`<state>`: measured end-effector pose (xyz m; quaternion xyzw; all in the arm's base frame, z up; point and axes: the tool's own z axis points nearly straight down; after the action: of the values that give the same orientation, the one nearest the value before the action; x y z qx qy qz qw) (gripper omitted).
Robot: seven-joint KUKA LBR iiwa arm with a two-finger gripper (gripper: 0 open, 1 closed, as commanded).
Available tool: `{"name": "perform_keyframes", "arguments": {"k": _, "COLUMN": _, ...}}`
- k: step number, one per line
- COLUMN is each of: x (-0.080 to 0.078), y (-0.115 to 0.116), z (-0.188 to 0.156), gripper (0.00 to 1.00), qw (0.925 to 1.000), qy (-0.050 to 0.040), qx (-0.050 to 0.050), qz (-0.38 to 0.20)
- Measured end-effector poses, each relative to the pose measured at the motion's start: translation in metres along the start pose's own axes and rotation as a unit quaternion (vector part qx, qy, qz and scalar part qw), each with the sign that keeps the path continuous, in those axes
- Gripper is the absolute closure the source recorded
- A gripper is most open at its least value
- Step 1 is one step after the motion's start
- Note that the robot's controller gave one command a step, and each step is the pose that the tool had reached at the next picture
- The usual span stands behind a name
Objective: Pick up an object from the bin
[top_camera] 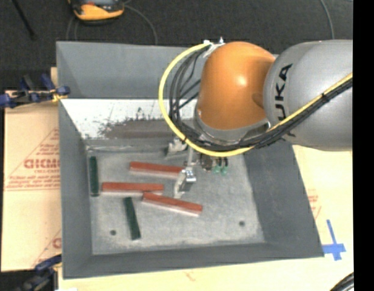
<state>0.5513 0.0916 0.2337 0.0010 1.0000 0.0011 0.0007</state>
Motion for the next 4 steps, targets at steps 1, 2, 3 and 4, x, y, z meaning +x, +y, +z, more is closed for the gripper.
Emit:
{"name": "perform_keyframes", "arguments": {"k": 1, "x": 0.000, "y": 0.000, "z": 0.000, "gripper": 0.00, "qw": 1.0000, "qy": 0.0000, "qx": 0.000, "qz": 0.000}}
{"name": "perform_keyframes", "arguments": {"k": 2, "x": -0.003, "y": -0.010, "z": -0.037, "gripper": 0.00, "qw": 1.0000, "qy": 0.0021, "qx": 0.000, "qz": 0.009}}
{"name": "perform_keyframes", "arguments": {"k": 3, "x": 0.023, "y": -0.023, "z": 0.136, "gripper": 1.00, "qw": 0.9999, "qy": 0.0025, "qx": 0.001, "qz": 0.013}}
{"name": "perform_keyframes", "arguments": {"k": 4, "x": 0.021, "y": -0.023, "z": 0.133, "gripper": 1.00, "qw": 0.9999, "qy": 0.0001, "qx": 0.001, "qz": 0.013}}
